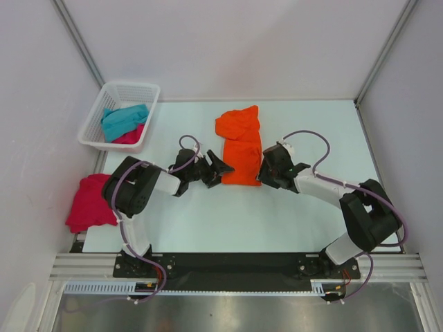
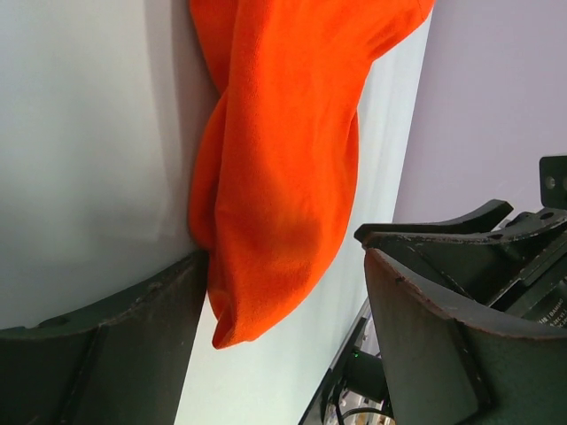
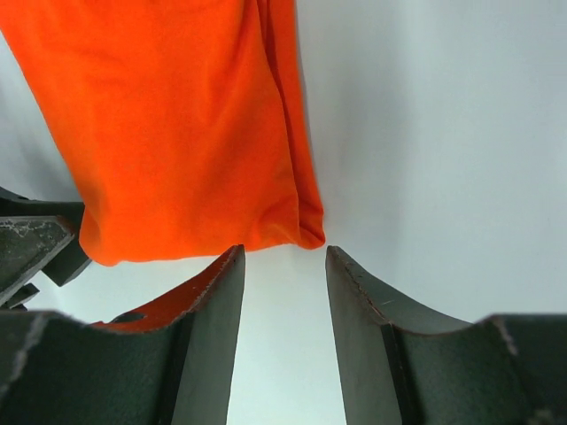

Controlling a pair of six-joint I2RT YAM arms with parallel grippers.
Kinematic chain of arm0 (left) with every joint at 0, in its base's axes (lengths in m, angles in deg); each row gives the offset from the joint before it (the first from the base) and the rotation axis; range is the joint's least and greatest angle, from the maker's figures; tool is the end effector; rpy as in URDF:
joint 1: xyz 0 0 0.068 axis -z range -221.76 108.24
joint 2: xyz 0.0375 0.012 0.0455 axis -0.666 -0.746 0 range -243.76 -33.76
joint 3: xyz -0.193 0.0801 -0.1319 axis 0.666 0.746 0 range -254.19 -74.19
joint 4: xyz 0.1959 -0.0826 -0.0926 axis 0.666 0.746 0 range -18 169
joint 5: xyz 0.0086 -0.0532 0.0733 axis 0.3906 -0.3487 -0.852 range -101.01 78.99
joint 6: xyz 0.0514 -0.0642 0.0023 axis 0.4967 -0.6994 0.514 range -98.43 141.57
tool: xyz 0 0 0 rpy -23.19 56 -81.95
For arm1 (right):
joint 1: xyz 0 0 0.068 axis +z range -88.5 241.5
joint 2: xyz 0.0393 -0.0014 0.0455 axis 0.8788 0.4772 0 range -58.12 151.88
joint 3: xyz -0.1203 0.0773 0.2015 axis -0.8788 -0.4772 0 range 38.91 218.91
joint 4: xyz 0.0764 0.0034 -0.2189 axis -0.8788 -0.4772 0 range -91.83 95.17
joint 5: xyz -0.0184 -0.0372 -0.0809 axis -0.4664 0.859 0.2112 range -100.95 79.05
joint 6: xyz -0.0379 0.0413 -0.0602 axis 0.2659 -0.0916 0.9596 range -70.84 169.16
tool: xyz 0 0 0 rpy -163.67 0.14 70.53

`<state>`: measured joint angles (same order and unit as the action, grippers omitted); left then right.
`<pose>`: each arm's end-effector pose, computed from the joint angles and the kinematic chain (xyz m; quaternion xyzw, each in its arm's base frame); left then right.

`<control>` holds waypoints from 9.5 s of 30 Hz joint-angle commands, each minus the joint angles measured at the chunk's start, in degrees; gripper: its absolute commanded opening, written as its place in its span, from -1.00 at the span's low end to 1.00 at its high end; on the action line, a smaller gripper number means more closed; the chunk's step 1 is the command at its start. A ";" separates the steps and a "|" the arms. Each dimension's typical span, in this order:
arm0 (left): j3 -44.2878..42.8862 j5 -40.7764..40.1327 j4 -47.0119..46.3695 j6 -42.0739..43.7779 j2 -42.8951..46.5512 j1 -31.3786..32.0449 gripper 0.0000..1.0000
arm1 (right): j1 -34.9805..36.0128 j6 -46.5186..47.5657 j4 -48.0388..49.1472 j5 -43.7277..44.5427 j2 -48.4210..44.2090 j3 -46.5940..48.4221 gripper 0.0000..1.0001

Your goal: Fold and stack the t-shirts

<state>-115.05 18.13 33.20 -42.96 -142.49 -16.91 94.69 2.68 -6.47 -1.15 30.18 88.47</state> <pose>0.3043 -0.1793 0.0971 -0.1632 0.8279 -0.4993 0.1964 0.2653 0.1589 0.1527 0.1373 0.9277 0.1547 0.3108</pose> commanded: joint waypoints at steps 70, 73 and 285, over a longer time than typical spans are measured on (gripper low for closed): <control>-8.08 -8.05 39.07 13.29 24.02 4.78 -1.00 | 13.22 2.35 -25.19 10.06 3.98 26.28 -1.00; -11.43 -7.79 38.98 14.25 19.26 3.38 -1.00 | 11.20 4.20 -24.92 9.36 7.24 29.18 -1.00; -10.29 -16.93 33.62 33.16 10.38 1.70 0.99 | 12.07 -2.30 -17.01 -3.13 -15.25 5.90 0.00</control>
<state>-123.40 2.57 69.74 -11.14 -130.75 -15.93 106.25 0.69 -22.47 -4.82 17.48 93.67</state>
